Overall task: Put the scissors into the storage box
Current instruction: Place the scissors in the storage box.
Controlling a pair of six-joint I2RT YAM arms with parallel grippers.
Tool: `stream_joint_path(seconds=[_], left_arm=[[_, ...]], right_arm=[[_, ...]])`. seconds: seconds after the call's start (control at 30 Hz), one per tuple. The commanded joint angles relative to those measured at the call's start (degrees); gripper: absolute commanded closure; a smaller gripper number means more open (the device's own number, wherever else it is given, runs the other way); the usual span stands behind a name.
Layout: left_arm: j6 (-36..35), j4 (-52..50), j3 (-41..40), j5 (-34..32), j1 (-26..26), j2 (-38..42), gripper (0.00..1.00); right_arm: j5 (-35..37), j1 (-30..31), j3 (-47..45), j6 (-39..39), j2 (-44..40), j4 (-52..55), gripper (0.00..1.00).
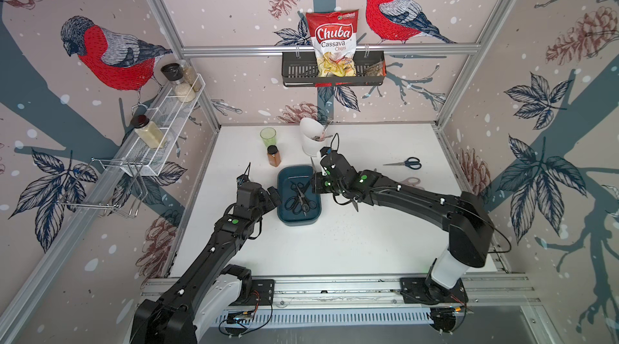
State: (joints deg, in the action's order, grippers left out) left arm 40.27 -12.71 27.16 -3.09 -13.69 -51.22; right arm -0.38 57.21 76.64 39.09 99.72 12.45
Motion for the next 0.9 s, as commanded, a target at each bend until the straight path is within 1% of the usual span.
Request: stream_joint_path(seconds=[0.0, 0.13, 0.33, 0.5, 0.73, 0.87], left_arm=[[0.82, -0.22, -0.87, 0.78, 1.07, 0.75, 0.05], [1.01, -0.65, -0.76, 1.13, 1.55, 0.68, 0.05], [1.07, -1.08, 0.44, 1.15, 1.91, 1.03, 0.05], [0.77, -1.86, 1.18, 1.10, 2.00, 1.87, 0.05], [0.90, -2.32, 0.88, 1.11, 2.09, 2.64, 0.05], [1.02, -2.35, 0.85, 1.32, 2.10, 2.79, 0.05]], right_arm=[[-4.09, 1.59, 2.38, 1.50, 3.70, -3.25, 1.00], [-4.62, 3.07, 5.43, 2.45, 8.71, -0.97, 1.00], [-5.04, 3.38, 4.44, 6.70, 13.28, -1.85, 1.00], [-6.21, 3.43, 4.57, 8.02, 15.88, -2.16, 1.00], [-6.82, 3.35, 4.83, 8.76, 17.86, -1.91, 0.93], [-6.82, 3.25, 4.83, 8.81, 17.96, -1.90, 0.86]])
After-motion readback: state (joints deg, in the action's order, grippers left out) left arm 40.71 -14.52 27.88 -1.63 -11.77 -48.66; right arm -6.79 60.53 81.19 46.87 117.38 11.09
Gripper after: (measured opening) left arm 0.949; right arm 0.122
